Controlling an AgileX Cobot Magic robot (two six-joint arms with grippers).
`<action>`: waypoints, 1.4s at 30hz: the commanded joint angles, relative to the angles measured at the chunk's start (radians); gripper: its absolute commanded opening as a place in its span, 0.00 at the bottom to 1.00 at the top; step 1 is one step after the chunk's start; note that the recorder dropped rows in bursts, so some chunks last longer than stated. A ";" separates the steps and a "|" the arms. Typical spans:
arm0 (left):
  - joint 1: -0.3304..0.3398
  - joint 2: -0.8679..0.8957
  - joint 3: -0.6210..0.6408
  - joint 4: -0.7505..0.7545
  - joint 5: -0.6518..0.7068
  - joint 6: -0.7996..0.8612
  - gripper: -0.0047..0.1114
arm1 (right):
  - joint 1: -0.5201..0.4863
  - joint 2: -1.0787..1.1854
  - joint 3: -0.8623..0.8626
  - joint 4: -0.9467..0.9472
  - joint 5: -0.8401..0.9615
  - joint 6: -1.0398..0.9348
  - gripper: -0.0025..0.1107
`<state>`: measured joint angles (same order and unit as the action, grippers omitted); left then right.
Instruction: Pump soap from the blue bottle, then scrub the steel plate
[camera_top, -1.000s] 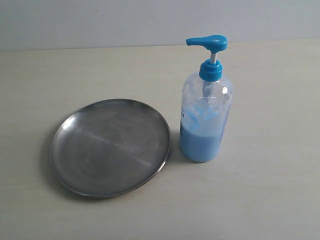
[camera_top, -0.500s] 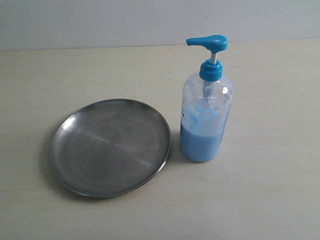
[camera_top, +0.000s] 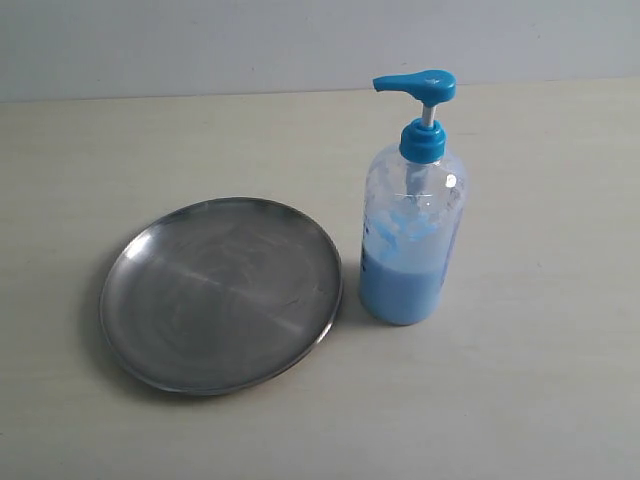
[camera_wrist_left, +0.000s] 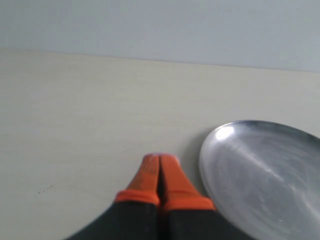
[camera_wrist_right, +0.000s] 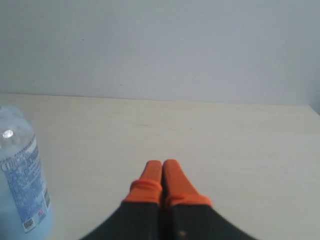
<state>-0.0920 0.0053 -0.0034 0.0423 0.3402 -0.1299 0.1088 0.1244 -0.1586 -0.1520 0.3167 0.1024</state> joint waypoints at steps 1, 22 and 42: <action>0.004 -0.005 0.003 -0.005 -0.008 0.002 0.04 | -0.004 0.076 -0.090 -0.006 -0.006 -0.001 0.02; 0.004 -0.005 0.003 -0.005 -0.008 0.002 0.04 | -0.004 0.350 -0.395 -0.006 -0.006 -0.001 0.02; 0.004 -0.005 0.003 -0.005 -0.008 0.002 0.04 | -0.004 0.352 -0.395 -0.006 -0.019 -0.001 0.02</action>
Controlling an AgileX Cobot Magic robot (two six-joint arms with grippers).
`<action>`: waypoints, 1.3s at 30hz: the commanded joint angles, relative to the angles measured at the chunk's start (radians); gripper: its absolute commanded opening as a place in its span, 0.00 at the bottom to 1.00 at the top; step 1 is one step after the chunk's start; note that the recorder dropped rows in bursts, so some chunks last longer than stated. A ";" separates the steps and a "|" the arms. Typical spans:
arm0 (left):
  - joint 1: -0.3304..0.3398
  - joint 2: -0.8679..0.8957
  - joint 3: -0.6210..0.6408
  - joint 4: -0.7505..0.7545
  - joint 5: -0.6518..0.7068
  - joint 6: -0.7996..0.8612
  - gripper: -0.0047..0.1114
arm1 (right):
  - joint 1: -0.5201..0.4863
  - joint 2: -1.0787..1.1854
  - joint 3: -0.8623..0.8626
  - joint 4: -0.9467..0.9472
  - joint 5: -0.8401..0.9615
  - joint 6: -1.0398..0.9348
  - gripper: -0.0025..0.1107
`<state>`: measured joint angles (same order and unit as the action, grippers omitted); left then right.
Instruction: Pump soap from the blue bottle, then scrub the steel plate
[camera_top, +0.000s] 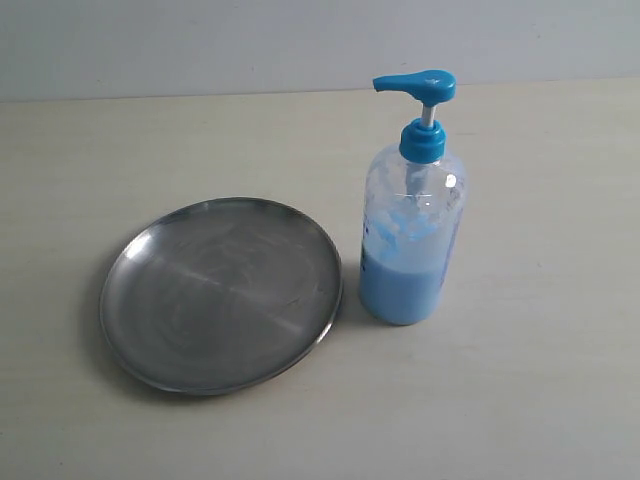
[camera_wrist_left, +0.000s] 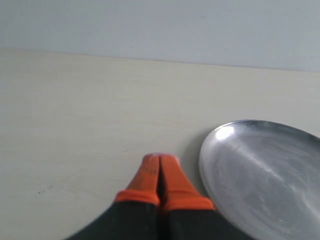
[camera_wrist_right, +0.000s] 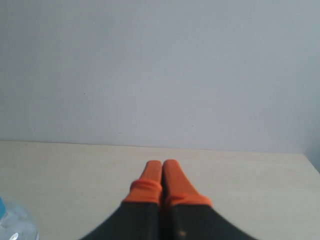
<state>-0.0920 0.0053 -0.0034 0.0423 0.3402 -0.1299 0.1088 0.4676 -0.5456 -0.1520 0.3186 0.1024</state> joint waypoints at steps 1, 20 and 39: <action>0.004 -0.005 0.003 -0.005 -0.008 0.002 0.04 | -0.004 0.010 -0.008 -0.006 -0.025 0.003 0.02; 0.004 -0.005 0.003 -0.005 -0.008 0.002 0.04 | -0.004 0.347 -0.008 0.558 0.126 -0.467 0.02; 0.004 -0.005 0.003 -0.005 -0.008 0.002 0.04 | 0.326 0.550 -0.008 0.069 0.166 -0.085 0.02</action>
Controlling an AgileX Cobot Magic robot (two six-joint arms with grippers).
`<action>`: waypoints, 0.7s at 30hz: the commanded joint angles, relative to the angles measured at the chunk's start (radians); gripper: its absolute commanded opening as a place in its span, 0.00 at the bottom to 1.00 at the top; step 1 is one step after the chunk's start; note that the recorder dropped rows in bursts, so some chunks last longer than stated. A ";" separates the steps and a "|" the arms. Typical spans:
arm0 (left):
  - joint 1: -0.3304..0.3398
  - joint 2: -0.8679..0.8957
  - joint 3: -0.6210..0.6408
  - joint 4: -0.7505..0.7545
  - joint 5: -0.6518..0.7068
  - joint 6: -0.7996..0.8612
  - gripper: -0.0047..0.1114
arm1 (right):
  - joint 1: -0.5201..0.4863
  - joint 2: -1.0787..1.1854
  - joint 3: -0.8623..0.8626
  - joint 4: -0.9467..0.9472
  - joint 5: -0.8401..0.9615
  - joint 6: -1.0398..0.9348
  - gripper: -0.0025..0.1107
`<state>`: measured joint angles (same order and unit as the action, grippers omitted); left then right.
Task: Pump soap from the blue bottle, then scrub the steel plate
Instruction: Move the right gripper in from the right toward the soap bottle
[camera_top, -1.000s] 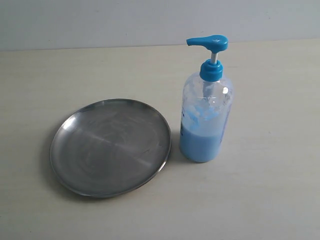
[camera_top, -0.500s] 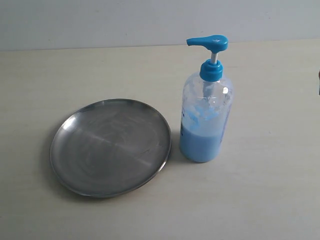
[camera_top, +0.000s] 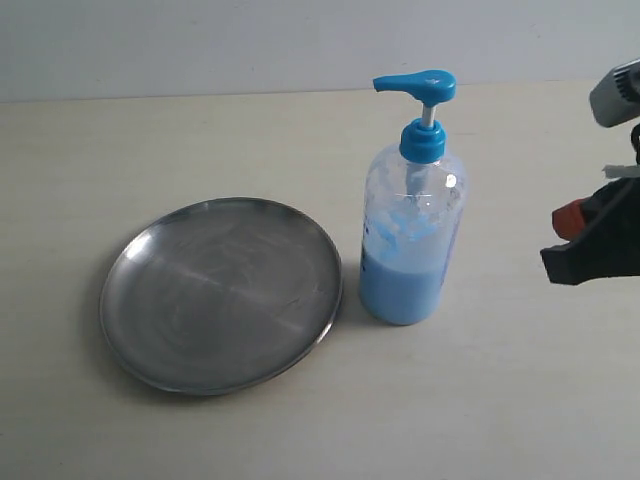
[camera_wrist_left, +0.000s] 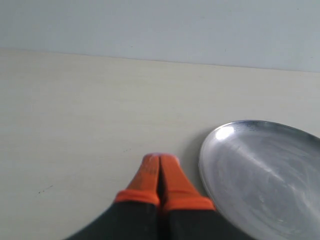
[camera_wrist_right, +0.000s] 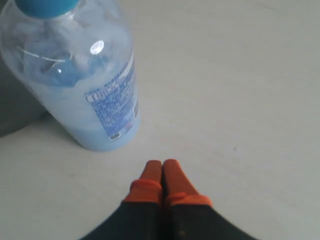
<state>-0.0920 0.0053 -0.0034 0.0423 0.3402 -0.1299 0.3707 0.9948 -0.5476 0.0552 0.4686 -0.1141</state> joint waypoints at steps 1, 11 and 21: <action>0.004 -0.005 0.003 -0.005 -0.008 0.002 0.04 | 0.082 0.030 -0.006 -0.160 0.020 0.150 0.02; 0.004 -0.005 0.003 -0.005 -0.008 0.002 0.04 | 0.242 0.144 -0.006 -0.264 0.061 0.290 0.02; 0.004 -0.005 0.003 -0.005 -0.008 0.004 0.04 | 0.351 0.217 0.114 -0.877 -0.153 1.096 0.02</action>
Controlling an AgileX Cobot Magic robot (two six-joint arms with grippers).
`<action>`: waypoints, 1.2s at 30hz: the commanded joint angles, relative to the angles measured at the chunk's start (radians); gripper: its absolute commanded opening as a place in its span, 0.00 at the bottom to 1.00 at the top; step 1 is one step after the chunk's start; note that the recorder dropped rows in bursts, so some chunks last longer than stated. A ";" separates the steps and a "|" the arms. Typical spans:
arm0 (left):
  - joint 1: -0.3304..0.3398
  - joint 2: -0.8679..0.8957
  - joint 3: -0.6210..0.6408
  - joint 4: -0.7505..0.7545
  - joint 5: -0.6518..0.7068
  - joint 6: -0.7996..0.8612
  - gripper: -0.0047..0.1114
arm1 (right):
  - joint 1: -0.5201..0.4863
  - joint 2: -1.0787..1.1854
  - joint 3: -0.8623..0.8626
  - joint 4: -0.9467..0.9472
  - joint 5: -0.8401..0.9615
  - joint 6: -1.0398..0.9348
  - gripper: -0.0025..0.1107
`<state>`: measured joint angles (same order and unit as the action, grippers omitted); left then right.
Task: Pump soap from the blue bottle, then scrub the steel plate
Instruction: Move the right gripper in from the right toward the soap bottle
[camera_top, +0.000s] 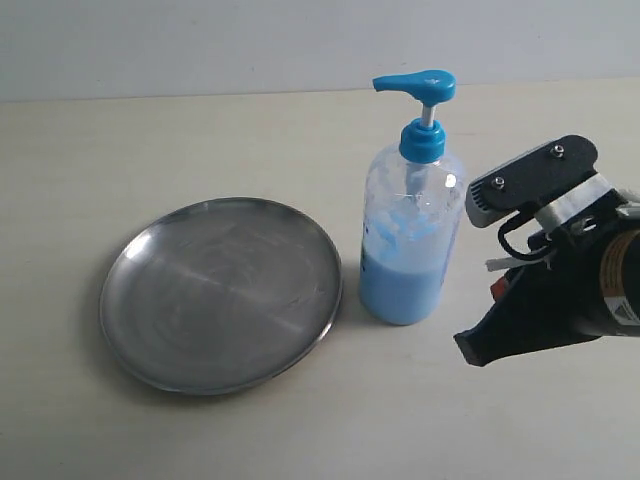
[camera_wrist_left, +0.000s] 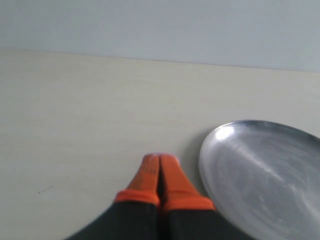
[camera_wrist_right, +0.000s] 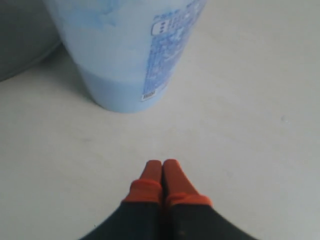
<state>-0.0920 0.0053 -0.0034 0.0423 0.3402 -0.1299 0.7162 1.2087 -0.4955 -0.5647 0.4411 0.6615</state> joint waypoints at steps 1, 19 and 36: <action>0.004 -0.005 0.003 -0.005 -0.008 0.004 0.04 | 0.005 0.003 0.079 -0.359 -0.141 0.432 0.02; 0.004 -0.005 0.003 -0.005 -0.008 0.004 0.04 | 0.005 0.003 0.165 -1.175 -0.283 1.225 0.02; 0.004 -0.005 0.003 -0.005 -0.008 0.004 0.04 | 0.005 0.155 -0.074 0.097 0.074 -0.168 0.02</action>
<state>-0.0920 0.0053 -0.0034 0.0423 0.3402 -0.1280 0.7203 1.3544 -0.5626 -0.5707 0.6034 0.5383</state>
